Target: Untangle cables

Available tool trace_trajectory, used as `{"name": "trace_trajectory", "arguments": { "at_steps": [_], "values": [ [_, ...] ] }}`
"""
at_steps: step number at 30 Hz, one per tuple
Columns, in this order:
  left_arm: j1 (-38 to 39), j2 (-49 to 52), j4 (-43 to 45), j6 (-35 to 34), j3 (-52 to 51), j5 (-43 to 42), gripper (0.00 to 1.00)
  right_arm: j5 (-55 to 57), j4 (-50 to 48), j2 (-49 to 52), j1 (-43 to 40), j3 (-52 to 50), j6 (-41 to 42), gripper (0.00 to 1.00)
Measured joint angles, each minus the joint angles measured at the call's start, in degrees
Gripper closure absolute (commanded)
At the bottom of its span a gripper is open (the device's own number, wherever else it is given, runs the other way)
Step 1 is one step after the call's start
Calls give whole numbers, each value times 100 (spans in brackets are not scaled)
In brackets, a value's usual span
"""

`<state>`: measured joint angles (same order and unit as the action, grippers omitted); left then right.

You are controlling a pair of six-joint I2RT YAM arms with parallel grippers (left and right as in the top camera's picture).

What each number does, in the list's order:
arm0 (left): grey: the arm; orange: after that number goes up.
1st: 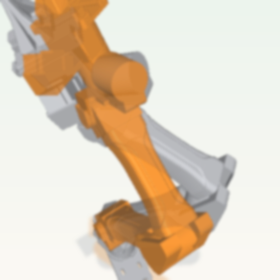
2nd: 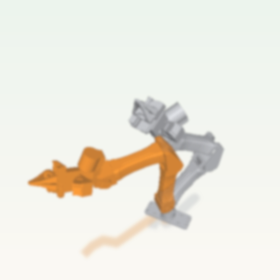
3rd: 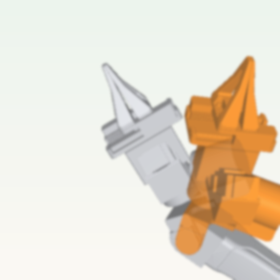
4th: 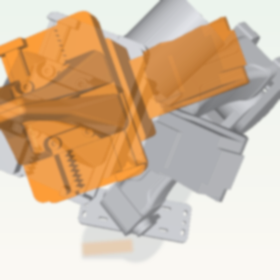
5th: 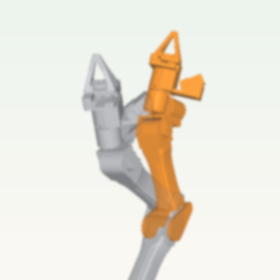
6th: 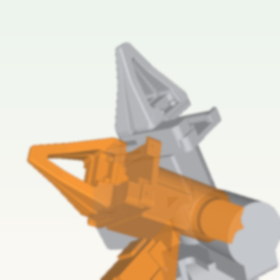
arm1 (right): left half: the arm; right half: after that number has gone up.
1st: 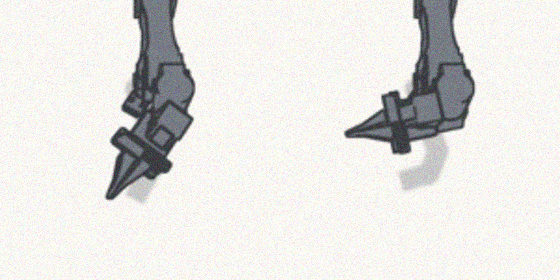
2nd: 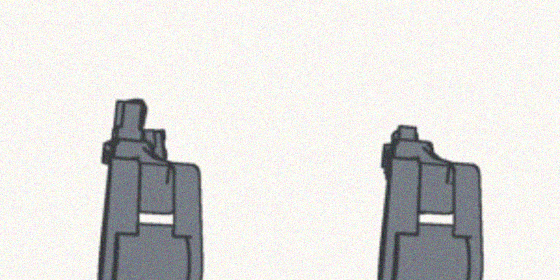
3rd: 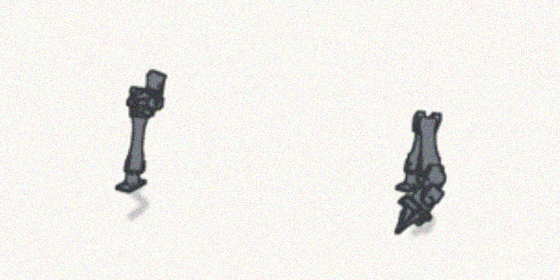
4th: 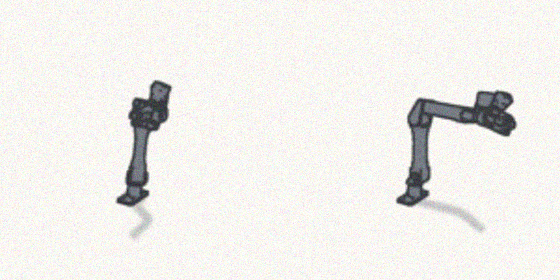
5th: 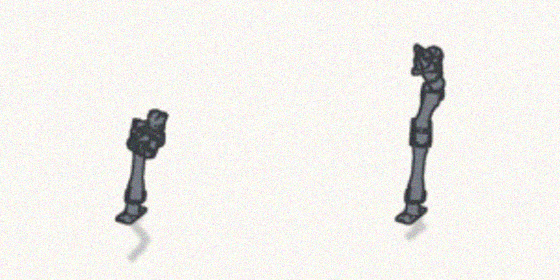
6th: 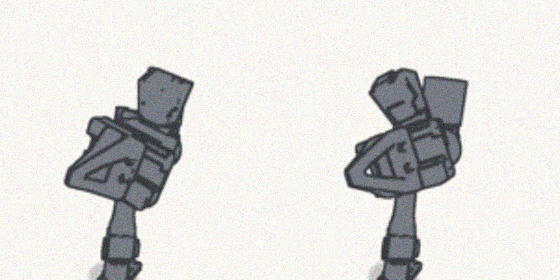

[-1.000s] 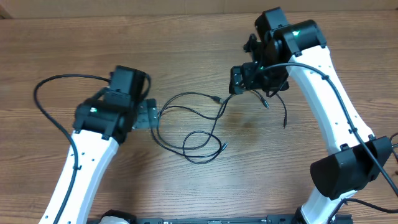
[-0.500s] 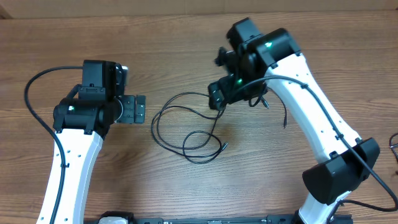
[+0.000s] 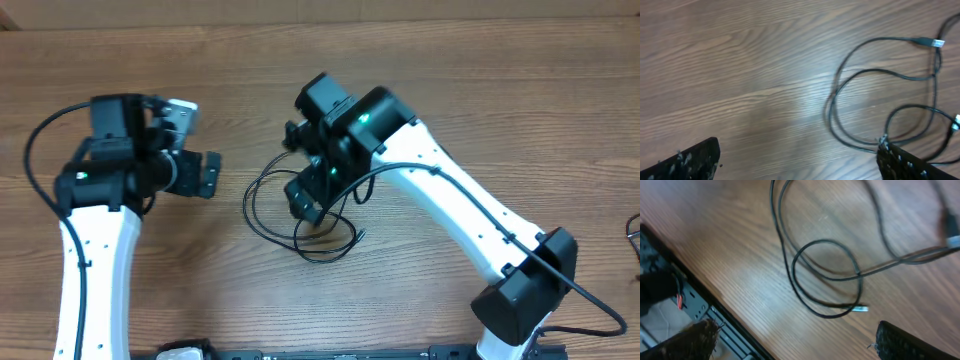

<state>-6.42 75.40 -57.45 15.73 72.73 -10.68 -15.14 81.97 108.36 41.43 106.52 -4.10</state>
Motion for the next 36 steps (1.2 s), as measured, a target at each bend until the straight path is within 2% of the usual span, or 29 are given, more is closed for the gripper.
{"name": "trace_trajectory", "arguments": {
  "at_steps": [7, 8, 10, 23, 36],
  "values": [
    [-538, 295, -28, 599, 0, -557, 7, -201, -682, 0, 365, -748, -7, 0],
    [-535, 317, -17, 636, 0, -610, 0, -232, -763, 0, 415, -800, 0, 0],
    [-535, 356, 17, 717, 0, -713, 0, -269, -931, 2, 531, -887, 0, 0],
    [-535, 376, 28, 745, 0, -863, 0, -354, -3001, 2, 935, -1818, -13, 0],
    [-535, 376, 31, 745, 0, -885, 0, -352, -3748, 68, 935, -2229, -20, 0]
  ]
}}
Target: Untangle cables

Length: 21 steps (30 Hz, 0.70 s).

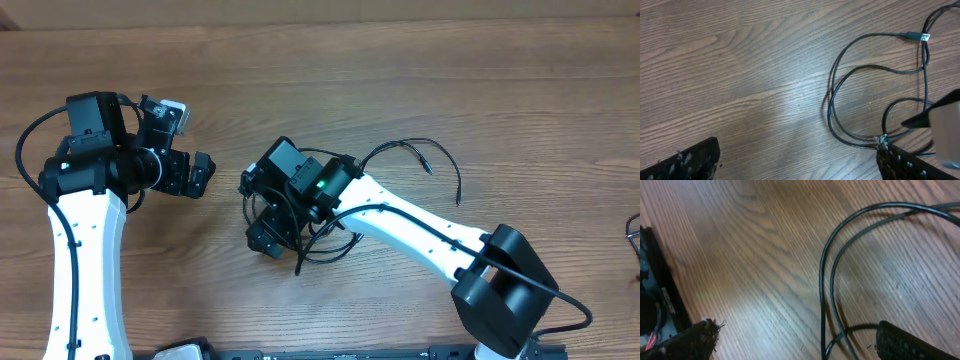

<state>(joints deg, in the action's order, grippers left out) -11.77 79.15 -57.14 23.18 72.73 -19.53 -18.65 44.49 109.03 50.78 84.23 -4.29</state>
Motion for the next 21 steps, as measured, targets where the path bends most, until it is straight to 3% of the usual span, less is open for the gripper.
{"name": "trace_trajectory", "arguments": {
  "at_steps": [6, 14, 21],
  "values": [
    [0, 0, -2, 0, 0, -2, 0, -2, 37, 317, 0, -20, 2, 0],
    [0, 0, -2, 4, 0, -2, 0, 33, 782, 332, 2, -101, -136, 0],
    [0, 0, -2, 81, 0, -2, 0, 157, 868, 332, 22, -634, -258, 1]
  ]
}}
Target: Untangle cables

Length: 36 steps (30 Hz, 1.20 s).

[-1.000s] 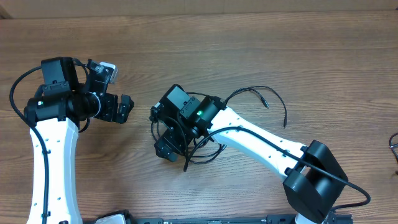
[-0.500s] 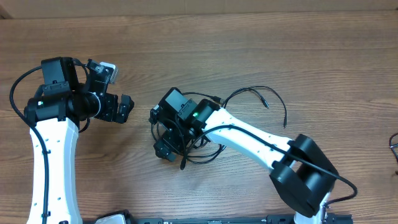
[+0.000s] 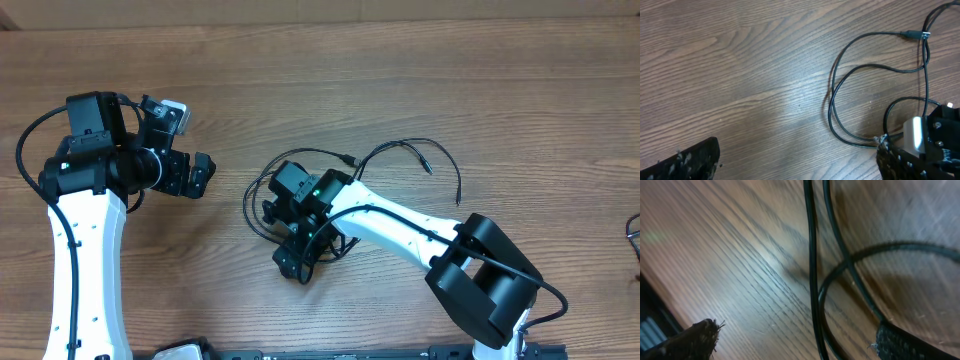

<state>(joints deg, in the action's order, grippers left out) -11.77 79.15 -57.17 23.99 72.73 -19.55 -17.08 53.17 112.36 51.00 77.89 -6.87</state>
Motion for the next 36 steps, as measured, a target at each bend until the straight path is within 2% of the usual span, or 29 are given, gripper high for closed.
{"name": "trace_trajectory", "arguments": {
  "at_steps": [9, 10, 14, 16, 23, 29, 32, 34, 36],
  "values": [
    [0, 0, 0, 4, 0, 0, 0, 13, -111, 0, 7, -164, -46, 2],
    [0, 0, 0, 4, 0, 0, 0, 13, -153, 0, 7, -164, -55, 6],
    [0, 0, 0, 4, 0, 0, 0, 28, -221, 0, 9, -164, -120, 37],
    [0, 0, 2, 4, 0, 0, 0, 46, -205, 0, 11, -164, -101, 42],
    [0, 0, 0, 4, 0, 0, 0, 57, 81, 0, 9, -164, -136, 42],
    [0, 0, 0, 4, 0, 0, 0, 57, 210, 0, 9, -164, -243, 38],
    [0, 0, 0, 4, 0, 0, 0, 57, 310, 0, 9, -164, -341, 40],
    [0, 0, 0, 4, 0, 0, 0, 57, 356, 0, 9, -164, -404, 47],
    [0, 0, 0, 4, 0, 0, 0, 59, 365, 0, 9, -164, -428, 59]
  ]
}}
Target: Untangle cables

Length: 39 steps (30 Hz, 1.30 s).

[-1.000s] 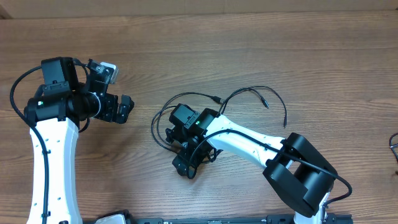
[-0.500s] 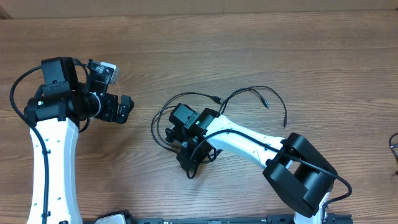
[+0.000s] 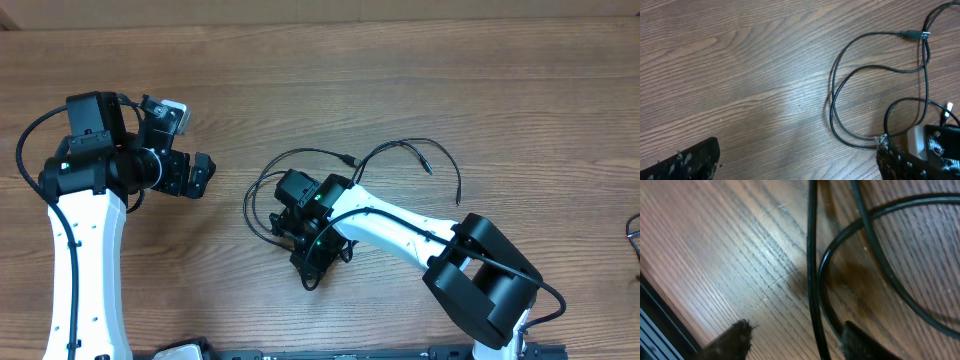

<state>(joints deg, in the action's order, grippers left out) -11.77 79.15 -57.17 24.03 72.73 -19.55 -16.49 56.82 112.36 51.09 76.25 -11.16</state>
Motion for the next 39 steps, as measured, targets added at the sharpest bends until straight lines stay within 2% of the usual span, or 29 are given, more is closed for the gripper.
{"name": "trace_trajectory", "arguments": {
  "at_steps": [1, 4, 5, 7, 22, 28, 32, 39],
  "values": [
    [0, 0, 0, 0, 0, 0, 0, -2, -7, 0, 0, 0, -48, 63],
    [0, 0, 0, 0, 0, 0, 0, -2, -9, 0, 0, 0, -111, 87],
    [0, 0, 0, 0, 0, 0, 0, -4, 0, 0, 0, 0, -90, 92],
    [0, 0, 2, 0, 0, 0, 0, 2, -7, 0, 0, 0, -107, 96],
    [0, 0, 0, 0, 0, 0, 0, -4, 20, 0, 0, 0, 35, 96],
    [0, 0, 0, 2, 0, 0, 0, 76, 691, 0, -28, 264, 240, 96],
    [0, 0, 0, 2, 0, 0, 0, 240, 1255, -15, -179, 911, 378, 96],
    [0, 0, 0, 2, 0, 0, 0, 448, 2271, -245, -675, 2763, 603, 96]
  ]
}}
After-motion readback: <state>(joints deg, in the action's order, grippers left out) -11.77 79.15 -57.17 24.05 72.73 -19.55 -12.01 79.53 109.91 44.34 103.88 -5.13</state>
